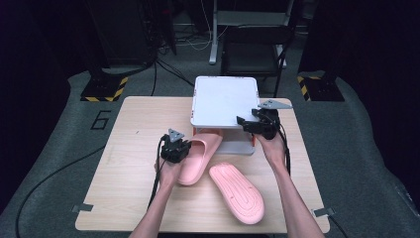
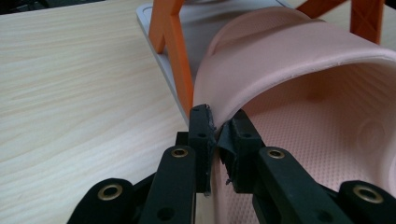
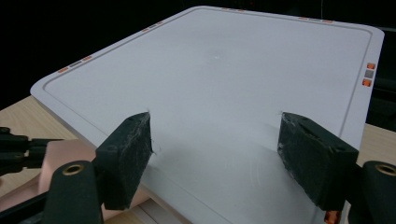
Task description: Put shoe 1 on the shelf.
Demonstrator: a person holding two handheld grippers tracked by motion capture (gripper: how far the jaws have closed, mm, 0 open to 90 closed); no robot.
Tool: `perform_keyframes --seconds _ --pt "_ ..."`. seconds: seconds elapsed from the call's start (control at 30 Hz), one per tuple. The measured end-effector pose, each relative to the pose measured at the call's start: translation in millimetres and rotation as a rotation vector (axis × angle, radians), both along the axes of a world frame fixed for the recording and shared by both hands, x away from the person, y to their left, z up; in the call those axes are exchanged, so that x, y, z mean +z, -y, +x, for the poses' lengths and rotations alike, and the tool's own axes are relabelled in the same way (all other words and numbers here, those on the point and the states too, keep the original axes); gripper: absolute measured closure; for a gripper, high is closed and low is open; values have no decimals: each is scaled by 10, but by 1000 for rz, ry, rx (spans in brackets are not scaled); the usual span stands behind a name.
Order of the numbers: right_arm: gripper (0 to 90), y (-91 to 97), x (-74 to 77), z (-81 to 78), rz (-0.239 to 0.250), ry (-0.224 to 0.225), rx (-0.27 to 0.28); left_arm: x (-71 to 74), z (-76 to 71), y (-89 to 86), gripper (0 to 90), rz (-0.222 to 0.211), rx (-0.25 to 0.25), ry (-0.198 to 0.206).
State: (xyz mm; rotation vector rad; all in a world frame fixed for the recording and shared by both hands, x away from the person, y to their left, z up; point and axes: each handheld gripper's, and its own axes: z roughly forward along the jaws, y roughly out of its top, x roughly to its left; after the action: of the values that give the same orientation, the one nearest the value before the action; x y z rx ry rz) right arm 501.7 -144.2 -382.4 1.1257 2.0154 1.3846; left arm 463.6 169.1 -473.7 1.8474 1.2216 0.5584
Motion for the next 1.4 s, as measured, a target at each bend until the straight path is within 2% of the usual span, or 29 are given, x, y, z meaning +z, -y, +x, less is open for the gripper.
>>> perform_keyframes --seconds 0.1,0.23,0.3,0.4,0.53,0.57,0.67,0.7,0.77,0.87,0.9,1.07,1.1,1.2,1.27,1.3,1.4 --pt "261 -1 1 -11 -5 -7 -1 -18 87 71 814 -26 30 -5" --pt "277 4 -25 -41 -19 19 -4 -79 174 150 813 -47 66 -20" --pt "278 14 -38 -55 -15 28 -8 -94 208 181 812 -46 81 -26" --pt "279 22 -32 -65 -21 22 -9 -69 247 249 811 -16 98 -9" --pt "280 22 -40 -64 -12 31 -9 -81 304 283 812 -59 147 2" --pt "282 25 -40 -67 -11 31 -9 -89 317 268 811 -57 150 -2" --pt "292 41 -45 -70 -3 34 -8 -116 344 268 810 -111 181 -12" --pt "293 48 -42 -75 -4 25 -9 -120 349 273 804 -112 180 -11" --pt "293 51 -42 -73 -2 27 -8 -128 376 306 791 -102 170 -22" --pt "293 43 -41 -75 -11 37 -11 -123 386 320 762 -116 158 -18" --pt "293 43 -41 -76 -9 35 -9 -119 385 315 760 -109 155 -21" --pt "293 39 -36 -86 -15 31 -10 -76 350 264 695 -107 80 -13" --pt "293 35 -37 -86 -15 33 -12 -77 348 262 674 -128 76 -8" --pt "293 21 -32 -95 -17 25 -22 -93 346 240 643 -108 71 -35" --pt "293 20 -32 -95 -22 30 -21 -133 357 241 644 -94 59 -58" --pt "294 22 -31 -95 -21 29 -21 -152 361 245 683 -84 54 -61" --pt "291 25 -31 -94 -22 27 -21 -152 373 254 774 -93 96 -49"
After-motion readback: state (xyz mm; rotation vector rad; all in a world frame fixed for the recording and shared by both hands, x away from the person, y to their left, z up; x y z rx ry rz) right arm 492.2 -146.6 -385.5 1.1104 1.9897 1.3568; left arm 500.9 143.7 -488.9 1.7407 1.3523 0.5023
